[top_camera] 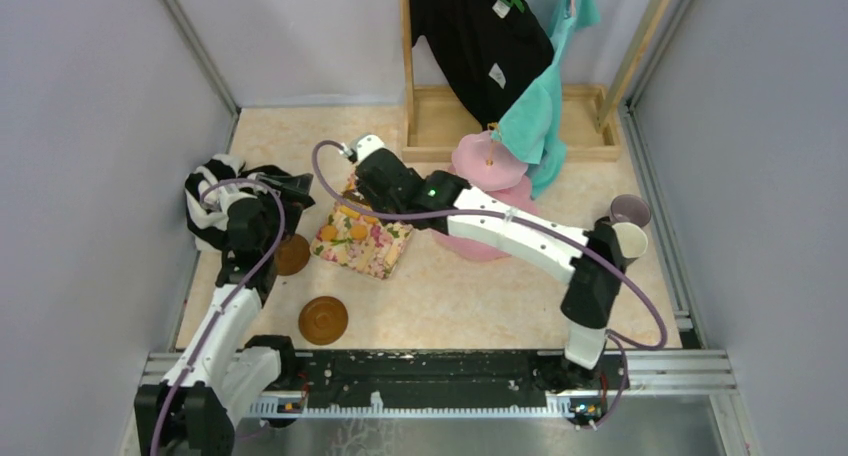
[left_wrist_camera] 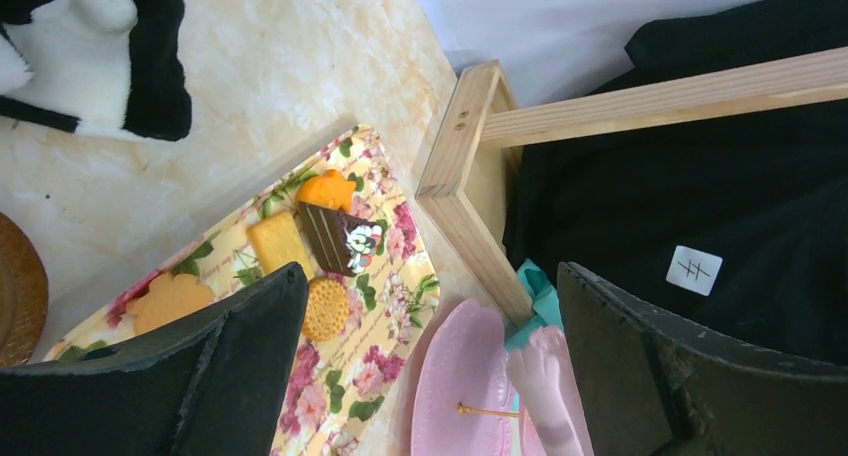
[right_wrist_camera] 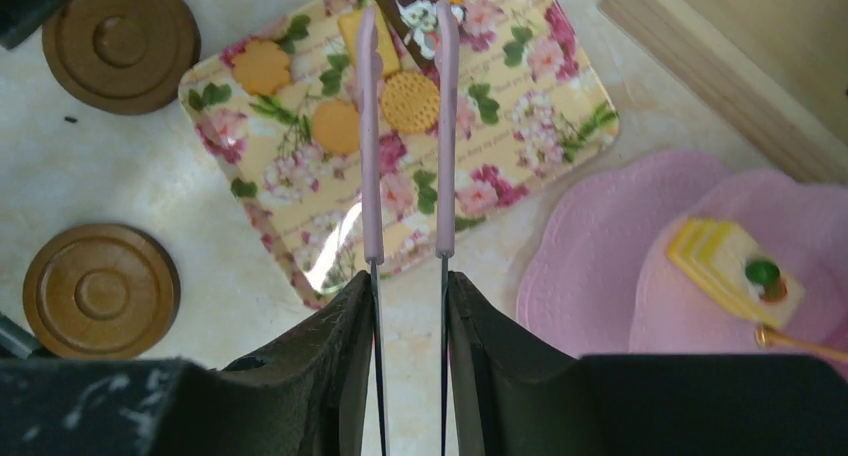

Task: Serve the afternoon tea
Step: Pick up the desert from the tray.

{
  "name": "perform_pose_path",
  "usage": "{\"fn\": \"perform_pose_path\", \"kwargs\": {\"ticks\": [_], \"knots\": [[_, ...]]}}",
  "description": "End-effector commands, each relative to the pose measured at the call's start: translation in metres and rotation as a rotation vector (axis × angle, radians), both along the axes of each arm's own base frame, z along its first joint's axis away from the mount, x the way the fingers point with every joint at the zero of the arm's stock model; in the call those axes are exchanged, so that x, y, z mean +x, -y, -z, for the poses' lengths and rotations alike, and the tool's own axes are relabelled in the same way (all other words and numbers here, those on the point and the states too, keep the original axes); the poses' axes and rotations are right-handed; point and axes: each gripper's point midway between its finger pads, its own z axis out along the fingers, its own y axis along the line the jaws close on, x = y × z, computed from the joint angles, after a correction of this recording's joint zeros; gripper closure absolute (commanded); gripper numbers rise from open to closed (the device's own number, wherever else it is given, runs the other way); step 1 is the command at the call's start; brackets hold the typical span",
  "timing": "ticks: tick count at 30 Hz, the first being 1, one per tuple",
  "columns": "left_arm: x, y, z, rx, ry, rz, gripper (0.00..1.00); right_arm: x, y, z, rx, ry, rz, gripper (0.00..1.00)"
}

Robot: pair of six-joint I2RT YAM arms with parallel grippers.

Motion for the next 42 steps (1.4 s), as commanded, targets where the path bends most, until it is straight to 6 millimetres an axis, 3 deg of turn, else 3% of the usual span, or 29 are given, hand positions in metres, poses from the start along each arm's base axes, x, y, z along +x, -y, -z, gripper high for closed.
{"fn": "perform_pose_path", "kwargs": {"ticks": [1, 7, 16, 42], "knots": [[0.002, 0.000, 0.006, -0.100, -0.023, 0.012, 0.01, 0.030, -0.035, -0.021, 0.030, 0.045, -0.115, 0.68], [0.006, -0.008, 0.019, -0.201, -0.029, 0.004, 0.01, 0.064, -0.056, -0.009, -0.012, 0.041, -0.160, 0.68], [0.019, -0.014, 0.031, -0.225, -0.051, 0.020, 0.01, 0.100, -0.074, 0.015, -0.022, 0.008, -0.189, 0.68], [0.024, -0.023, 0.049, -0.271, -0.064, 0.035, 0.01, 0.093, -0.086, 0.074, -0.085, -0.088, -0.289, 0.66]]}}
